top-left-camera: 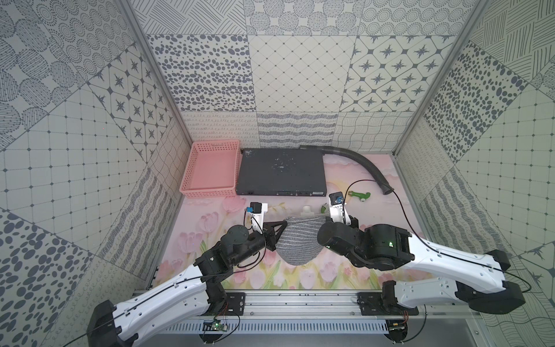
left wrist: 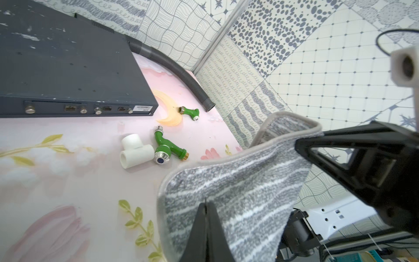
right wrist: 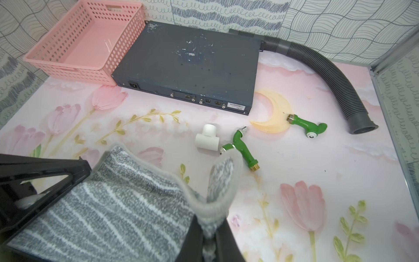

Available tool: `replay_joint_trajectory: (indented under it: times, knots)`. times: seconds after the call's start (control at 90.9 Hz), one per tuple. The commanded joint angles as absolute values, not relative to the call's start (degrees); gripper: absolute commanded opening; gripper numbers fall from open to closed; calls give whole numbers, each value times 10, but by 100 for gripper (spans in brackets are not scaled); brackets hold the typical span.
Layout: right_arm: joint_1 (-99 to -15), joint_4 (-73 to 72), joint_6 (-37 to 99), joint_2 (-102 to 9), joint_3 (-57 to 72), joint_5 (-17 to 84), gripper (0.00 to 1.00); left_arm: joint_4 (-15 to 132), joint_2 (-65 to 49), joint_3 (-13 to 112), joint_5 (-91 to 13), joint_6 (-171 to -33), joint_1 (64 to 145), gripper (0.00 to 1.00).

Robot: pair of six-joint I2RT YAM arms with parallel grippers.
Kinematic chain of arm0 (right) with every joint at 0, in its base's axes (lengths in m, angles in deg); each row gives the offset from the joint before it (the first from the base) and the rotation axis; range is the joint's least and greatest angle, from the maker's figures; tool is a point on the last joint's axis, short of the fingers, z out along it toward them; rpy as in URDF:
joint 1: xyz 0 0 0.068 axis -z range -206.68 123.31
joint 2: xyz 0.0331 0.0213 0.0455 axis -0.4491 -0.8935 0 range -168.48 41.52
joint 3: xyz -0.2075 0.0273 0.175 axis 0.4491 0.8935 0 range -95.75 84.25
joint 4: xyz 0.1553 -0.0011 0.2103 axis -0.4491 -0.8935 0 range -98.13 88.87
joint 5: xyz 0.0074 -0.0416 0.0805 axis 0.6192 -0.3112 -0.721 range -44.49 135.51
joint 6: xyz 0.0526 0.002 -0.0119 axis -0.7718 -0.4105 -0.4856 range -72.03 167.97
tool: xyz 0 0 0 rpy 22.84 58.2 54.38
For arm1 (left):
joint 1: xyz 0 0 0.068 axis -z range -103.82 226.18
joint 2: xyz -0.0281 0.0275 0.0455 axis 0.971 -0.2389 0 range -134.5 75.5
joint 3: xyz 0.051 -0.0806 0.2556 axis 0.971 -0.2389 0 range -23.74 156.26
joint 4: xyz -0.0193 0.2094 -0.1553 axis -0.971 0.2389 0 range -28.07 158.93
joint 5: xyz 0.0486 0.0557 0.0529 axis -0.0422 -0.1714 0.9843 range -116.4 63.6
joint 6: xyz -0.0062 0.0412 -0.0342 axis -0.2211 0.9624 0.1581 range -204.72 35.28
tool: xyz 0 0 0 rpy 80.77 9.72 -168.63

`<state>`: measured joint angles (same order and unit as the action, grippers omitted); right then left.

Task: Fold the square dishcloth
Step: Flatten out the cleaning item at the center of the board.

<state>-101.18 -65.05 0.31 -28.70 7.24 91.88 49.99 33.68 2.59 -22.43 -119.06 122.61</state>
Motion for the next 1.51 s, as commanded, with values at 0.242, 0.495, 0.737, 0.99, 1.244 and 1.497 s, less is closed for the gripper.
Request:
replay_joint_trajectory:
  times: [0.242,0.495,0.737,0.99,1.244,1.497]
  knots:
    - [-828,-445,175,-541,9,785,8,299,197,-41,27,-1019,1207,0]
    - [-782,-418,267,-752,-199,728,29,170,-21,0,33,-992,1126,15]
    - [-757,-419,230,-711,-140,720,55,290,0,35,83,-1055,1120,80]
    - [-748,-418,168,-580,24,677,59,585,123,87,49,-1186,1120,92]
    - [-751,-393,88,-508,176,602,50,821,150,121,-78,-1313,1109,89]
    - [-753,-377,55,-523,230,585,45,840,133,84,-199,-1349,1094,87]
